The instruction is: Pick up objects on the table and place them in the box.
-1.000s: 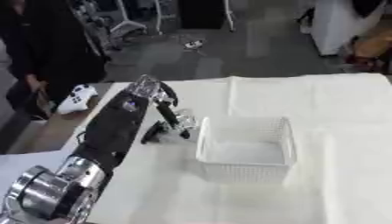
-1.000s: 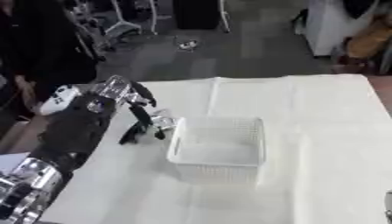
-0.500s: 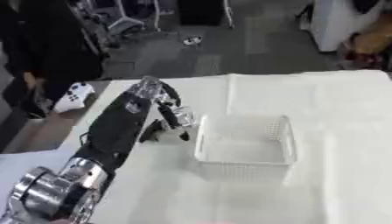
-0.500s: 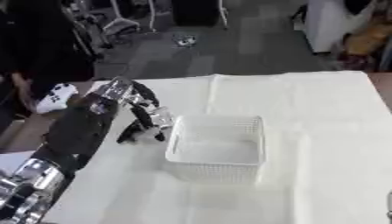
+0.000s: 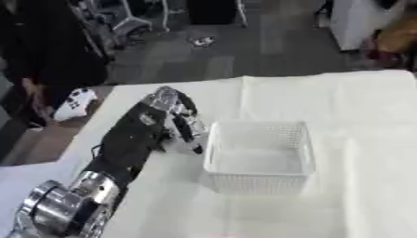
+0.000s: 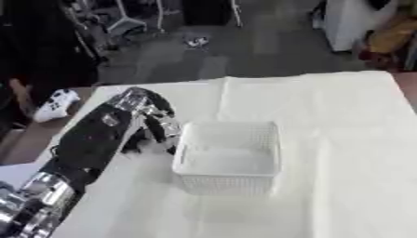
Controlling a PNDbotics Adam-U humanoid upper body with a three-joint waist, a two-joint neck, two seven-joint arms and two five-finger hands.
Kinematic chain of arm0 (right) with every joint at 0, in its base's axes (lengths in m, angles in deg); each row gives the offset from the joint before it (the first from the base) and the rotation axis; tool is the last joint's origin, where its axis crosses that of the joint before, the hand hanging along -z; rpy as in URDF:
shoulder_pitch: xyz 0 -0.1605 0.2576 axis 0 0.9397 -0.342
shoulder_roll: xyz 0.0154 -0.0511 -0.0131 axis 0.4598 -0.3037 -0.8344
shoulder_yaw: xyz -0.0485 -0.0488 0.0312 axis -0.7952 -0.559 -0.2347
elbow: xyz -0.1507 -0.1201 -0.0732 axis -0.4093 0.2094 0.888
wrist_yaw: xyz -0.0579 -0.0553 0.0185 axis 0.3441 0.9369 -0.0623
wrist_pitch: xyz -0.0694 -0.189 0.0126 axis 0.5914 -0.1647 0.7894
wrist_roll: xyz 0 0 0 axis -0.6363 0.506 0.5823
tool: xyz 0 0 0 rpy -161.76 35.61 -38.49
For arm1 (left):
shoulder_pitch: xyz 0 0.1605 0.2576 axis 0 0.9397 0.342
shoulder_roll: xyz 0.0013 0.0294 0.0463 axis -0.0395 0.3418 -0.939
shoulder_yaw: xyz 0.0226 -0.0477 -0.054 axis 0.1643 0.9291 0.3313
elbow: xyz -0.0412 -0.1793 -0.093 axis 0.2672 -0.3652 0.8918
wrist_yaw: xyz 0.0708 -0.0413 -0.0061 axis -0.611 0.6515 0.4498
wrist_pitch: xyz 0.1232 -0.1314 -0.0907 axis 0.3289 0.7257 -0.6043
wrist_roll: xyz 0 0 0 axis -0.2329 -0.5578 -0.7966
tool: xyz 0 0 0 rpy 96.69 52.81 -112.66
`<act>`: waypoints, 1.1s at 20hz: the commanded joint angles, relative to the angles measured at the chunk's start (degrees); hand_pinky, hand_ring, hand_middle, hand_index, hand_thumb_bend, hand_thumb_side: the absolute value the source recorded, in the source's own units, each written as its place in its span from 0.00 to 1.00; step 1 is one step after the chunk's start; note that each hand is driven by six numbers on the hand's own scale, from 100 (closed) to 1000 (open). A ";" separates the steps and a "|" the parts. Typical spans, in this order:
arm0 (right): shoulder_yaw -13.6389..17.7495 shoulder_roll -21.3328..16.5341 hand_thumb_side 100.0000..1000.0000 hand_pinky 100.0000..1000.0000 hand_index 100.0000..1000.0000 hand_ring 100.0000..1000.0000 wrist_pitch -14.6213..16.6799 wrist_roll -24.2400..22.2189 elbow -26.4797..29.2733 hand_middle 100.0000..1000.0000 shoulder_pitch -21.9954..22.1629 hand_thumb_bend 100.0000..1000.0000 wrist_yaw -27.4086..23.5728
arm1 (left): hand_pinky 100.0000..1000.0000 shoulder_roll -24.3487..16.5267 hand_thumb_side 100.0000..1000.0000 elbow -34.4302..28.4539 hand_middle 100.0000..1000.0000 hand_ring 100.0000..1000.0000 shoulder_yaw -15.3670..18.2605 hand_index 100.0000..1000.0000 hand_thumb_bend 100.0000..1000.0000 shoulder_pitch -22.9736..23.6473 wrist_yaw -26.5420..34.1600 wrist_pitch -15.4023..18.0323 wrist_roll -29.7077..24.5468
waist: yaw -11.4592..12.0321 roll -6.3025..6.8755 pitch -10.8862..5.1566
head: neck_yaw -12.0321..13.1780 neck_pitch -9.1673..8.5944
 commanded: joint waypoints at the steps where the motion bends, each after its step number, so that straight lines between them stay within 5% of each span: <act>1: -0.07 0.14 1.00 0.38 0.86 0.49 -0.01 -0.32 0.75 0.54 -1.06 0.02 -0.08 | 0.88 -1.53 0.75 -0.27 0.88 0.89 0.67 0.99 0.47 -0.76 -0.44 -0.82 -0.63 | 0.17 -0.29 -0.91 | 0.92 -0.41; 6: -0.06 0.19 1.00 0.39 0.86 0.49 -0.01 -0.29 0.75 0.54 -1.13 0.02 -0.09 | 0.50 -1.37 0.64 -0.15 0.71 0.63 0.78 0.89 0.20 0.00 0.91 -1.48 0.06 | 0.20 -0.36 -0.95 | 0.93 -0.58; 8: -0.06 0.25 1.00 0.39 0.86 0.49 0.01 -0.28 0.75 0.54 -1.18 0.01 -0.08 | 0.31 -1.31 0.63 -0.35 0.54 0.46 0.81 0.71 0.00 0.51 1.85 -1.83 1.98 | 0.14 -0.35 -0.95 | 0.93 -0.75; 12: 0.00 0.36 1.00 0.39 0.86 0.49 0.03 -0.17 0.75 0.54 -1.23 0.01 -0.05 | 0.02 -1.22 0.56 -0.33 0.16 0.09 0.45 0.24 0.00 1.57 2.55 -1.99 7.71 | 0.07 -0.38 -0.96 | 0.91 -0.97; 13: 0.00 0.33 1.00 0.39 0.86 0.49 0.02 -0.16 0.75 0.54 -1.22 0.01 -0.04 | 0.00 -1.24 0.52 -0.33 0.04 0.00 0.44 0.14 0.00 1.70 2.71 -1.80 9.26 | 0.11 -0.39 -0.99 | 0.97 -0.94; 15: 0.02 0.25 1.00 0.39 0.86 0.49 -0.01 -0.14 0.75 0.54 -1.12 0.01 -0.01 | 0.00 -1.32 0.46 -0.80 0.00 0.00 0.55 0.08 0.00 1.62 3.16 -1.57 12.95 | 0.26 -0.43 -1.08 | 1.03 -0.88; 19: 0.08 -0.21 1.00 0.39 0.85 0.49 -0.14 -0.10 0.75 0.54 -0.75 0.02 0.07 | 0.00 -1.70 0.29 -1.95 0.00 0.00 0.57 0.06 0.00 0.86 4.94 -1.55 22.90 | 0.94 -0.39 -1.48 | 1.38 -0.22; 22: 0.15 -0.59 1.00 0.39 0.85 0.49 -0.21 -0.02 0.75 0.54 -0.44 0.01 0.17 | 0.00 -1.88 0.25 -1.01 0.00 0.00 0.33 0.06 0.00 0.30 5.20 -1.26 25.73 | 1.55 -0.27 -1.87 | 2.02 0.58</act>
